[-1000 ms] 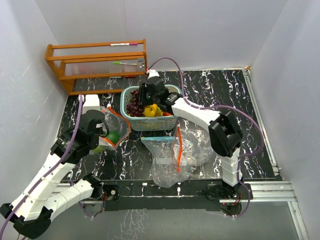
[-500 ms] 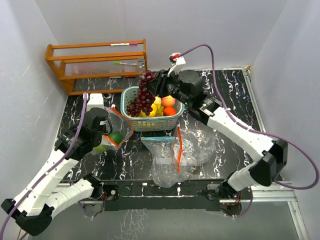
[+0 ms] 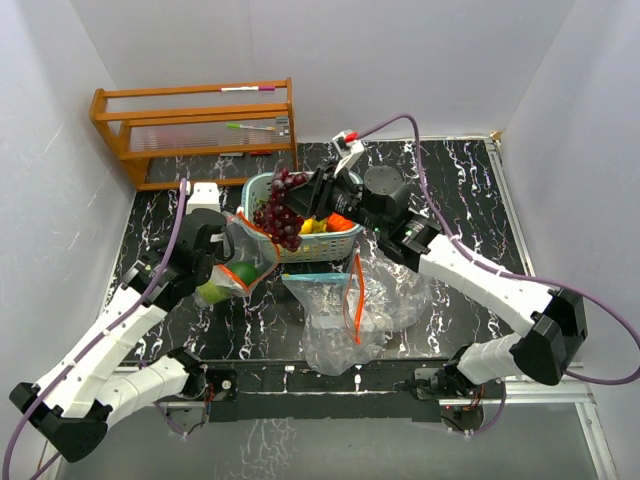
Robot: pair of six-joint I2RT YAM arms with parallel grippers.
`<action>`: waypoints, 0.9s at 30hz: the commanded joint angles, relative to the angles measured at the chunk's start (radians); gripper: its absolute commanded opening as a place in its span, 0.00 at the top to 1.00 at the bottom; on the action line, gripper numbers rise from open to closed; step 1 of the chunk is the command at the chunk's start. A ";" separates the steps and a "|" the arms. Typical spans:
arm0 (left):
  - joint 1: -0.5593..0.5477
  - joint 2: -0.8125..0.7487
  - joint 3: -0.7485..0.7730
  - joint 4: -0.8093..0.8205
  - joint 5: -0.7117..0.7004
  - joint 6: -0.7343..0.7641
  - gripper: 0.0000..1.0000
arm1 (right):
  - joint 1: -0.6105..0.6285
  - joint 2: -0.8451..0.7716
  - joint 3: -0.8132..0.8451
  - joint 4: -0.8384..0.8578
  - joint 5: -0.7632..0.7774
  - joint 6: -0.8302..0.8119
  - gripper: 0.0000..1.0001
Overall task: Place the food in the zip-top bag and seal the zipper
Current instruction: Place the fake fruit in the zipper food storage bag.
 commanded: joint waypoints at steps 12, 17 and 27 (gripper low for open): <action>0.000 -0.005 0.053 0.019 0.035 -0.015 1.00 | 0.285 0.089 -0.075 0.418 0.382 -0.061 0.80; 0.001 -0.024 0.075 0.011 0.061 -0.025 1.00 | 0.307 0.149 -0.119 0.460 0.464 -0.073 0.80; 0.000 -0.040 0.091 0.004 0.071 -0.033 1.00 | 0.369 0.219 -0.038 0.339 0.527 -0.203 0.80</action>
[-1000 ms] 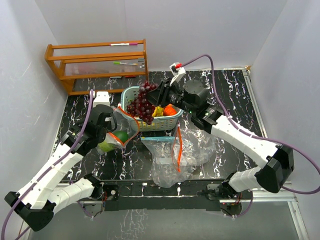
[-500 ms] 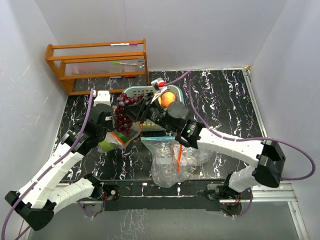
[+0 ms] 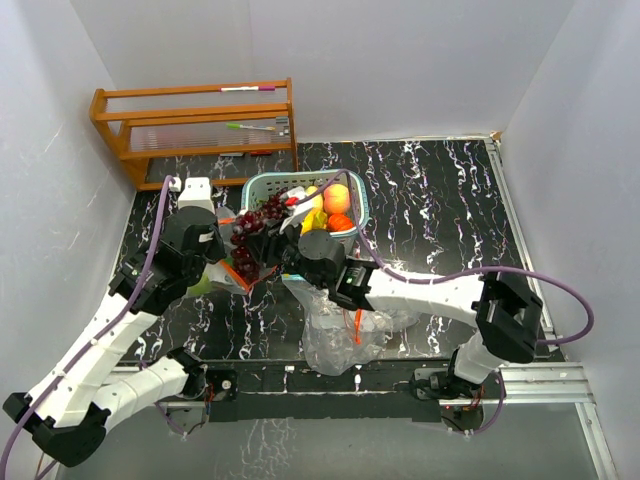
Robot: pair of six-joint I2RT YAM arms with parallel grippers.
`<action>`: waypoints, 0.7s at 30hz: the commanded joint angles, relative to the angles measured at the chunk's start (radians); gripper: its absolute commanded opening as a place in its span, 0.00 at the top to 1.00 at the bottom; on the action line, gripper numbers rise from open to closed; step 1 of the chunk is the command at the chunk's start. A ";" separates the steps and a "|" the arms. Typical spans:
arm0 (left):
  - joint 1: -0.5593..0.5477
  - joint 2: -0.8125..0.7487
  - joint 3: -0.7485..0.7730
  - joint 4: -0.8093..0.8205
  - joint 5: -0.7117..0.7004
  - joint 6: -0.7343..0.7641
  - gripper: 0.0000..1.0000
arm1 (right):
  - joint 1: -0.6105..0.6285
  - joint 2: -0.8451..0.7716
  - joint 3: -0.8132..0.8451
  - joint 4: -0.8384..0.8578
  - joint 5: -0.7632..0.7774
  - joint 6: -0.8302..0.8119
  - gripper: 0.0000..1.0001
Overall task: Place the food in the zip-top bag and seal the zipper
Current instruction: Place the fake fruit in the zipper food storage bag.
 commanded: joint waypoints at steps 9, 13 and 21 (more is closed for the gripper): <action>0.000 -0.005 0.023 0.023 0.025 -0.017 1.00 | 0.033 0.145 0.292 -0.217 -0.090 -0.081 0.68; 0.000 -0.013 0.038 0.020 0.011 -0.011 1.00 | 0.033 0.147 0.268 -0.245 -0.039 -0.034 0.69; 0.001 -0.043 0.038 0.075 0.105 -0.059 1.00 | 0.033 0.215 0.320 -0.300 -0.045 -0.040 0.67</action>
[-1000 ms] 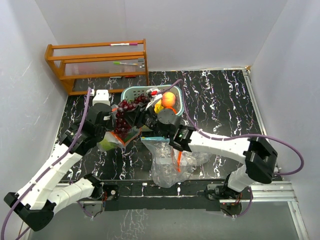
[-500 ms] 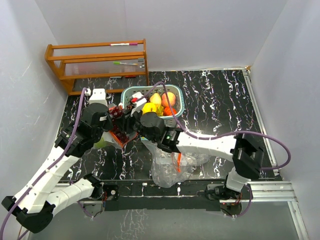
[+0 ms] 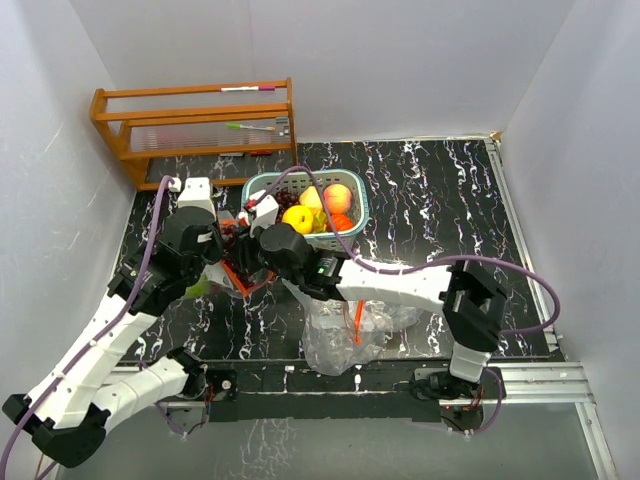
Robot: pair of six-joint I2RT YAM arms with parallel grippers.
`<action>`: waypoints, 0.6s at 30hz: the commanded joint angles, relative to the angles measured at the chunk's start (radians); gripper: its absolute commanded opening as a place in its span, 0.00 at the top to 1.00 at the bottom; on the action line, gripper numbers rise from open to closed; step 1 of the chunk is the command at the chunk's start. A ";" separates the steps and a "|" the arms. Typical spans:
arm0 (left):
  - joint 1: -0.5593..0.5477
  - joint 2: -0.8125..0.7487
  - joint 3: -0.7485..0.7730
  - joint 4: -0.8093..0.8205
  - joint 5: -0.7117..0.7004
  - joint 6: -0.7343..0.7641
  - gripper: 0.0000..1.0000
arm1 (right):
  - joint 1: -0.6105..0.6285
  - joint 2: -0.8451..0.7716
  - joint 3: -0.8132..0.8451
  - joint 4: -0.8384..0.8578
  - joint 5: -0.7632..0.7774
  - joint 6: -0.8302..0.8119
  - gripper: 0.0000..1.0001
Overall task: Place the food in the zip-top bag and seal the zipper
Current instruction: Place the fake fruit in the zipper food storage bag.
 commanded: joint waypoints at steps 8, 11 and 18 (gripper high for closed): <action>-0.001 -0.053 0.006 0.091 0.104 -0.080 1.00 | 0.009 -0.017 0.071 -0.026 0.013 -0.001 0.32; -0.002 -0.060 -0.044 0.090 0.099 -0.102 1.00 | 0.011 -0.077 0.062 -0.042 0.020 -0.023 0.23; -0.002 -0.086 -0.150 0.128 0.067 -0.141 1.00 | 0.013 -0.211 0.041 -0.144 0.022 -0.050 0.22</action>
